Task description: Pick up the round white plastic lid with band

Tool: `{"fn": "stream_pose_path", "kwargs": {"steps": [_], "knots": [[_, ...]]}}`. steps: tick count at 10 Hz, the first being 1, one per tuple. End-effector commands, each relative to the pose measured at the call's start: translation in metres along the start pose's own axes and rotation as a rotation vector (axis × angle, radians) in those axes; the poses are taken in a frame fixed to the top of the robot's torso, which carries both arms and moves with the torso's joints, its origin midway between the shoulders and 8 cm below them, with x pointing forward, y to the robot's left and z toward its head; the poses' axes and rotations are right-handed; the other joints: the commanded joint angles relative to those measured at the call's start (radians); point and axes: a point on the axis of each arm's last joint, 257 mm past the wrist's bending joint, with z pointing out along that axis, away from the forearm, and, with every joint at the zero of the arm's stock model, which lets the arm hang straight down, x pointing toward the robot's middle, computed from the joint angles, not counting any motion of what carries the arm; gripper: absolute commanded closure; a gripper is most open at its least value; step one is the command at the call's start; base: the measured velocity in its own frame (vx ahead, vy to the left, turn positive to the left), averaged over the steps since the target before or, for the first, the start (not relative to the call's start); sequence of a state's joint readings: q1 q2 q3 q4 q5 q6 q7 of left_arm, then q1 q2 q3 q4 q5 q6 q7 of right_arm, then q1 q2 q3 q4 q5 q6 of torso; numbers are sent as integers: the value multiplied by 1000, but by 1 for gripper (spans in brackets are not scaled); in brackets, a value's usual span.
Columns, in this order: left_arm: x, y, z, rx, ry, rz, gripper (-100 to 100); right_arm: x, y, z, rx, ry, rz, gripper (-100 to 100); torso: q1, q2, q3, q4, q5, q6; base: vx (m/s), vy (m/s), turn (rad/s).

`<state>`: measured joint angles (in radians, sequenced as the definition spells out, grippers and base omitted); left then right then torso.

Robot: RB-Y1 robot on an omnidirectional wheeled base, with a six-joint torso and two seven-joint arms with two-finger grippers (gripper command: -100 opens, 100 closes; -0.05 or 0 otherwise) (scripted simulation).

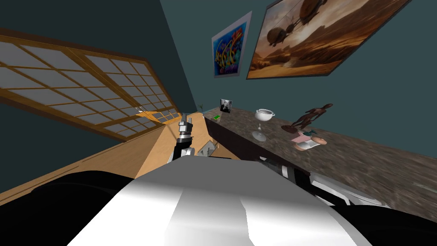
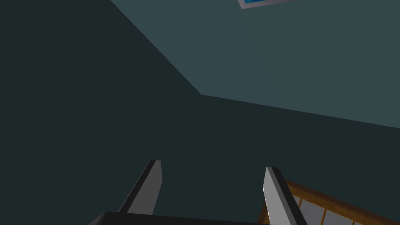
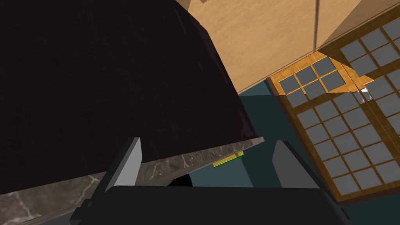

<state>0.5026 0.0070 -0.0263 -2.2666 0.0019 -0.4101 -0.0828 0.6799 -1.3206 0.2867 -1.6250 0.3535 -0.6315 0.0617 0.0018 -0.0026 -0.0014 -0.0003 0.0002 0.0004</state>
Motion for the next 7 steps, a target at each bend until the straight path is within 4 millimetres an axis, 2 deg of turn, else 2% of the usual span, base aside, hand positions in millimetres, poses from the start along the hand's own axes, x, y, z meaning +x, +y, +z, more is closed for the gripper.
{"fn": "stream_pose_path", "kwargs": {"steps": [1, 3, 4, 5, 6, 7], "knots": [[0, 0, 0, 0, 0, 0, 0, 18, -20, -17, 37, 78, -32, -100, 0, 0, 0, 0, 0, 0, 38, 21, 115], [0, 0, 0, 0, 0, 0, 0, 16, -24, -22, 43, 98, -52, -100, -1, 0, 0, 0, 0, 0, 18, 6, 47], [0, 0, 0, 0, 0, 0, 0, 32, -42, -40, 75, 167, -81, -100, -1, 1, 1, 0, 0, 0, 36, 0, 73], [0, 0, 0, 0, 0, 0, 0, 29, -46, -45, 81, 184, -98, -100, -1, 0, 0, 0, 0, 0, 41, 11, 75], [0, 0, 0, 0, 0, 0, 0, 43, -62, -63, 111, 250, -126, -100, -1, -1, 0, 0, 0, 0, 49, 30, 126], [0, 0, 0, 0, 0, 0, 0, 40, -67, -69, 117, 267, -144, -100, 0, -1, -1, 0, 0, 0, 47, 35, 72]]}}
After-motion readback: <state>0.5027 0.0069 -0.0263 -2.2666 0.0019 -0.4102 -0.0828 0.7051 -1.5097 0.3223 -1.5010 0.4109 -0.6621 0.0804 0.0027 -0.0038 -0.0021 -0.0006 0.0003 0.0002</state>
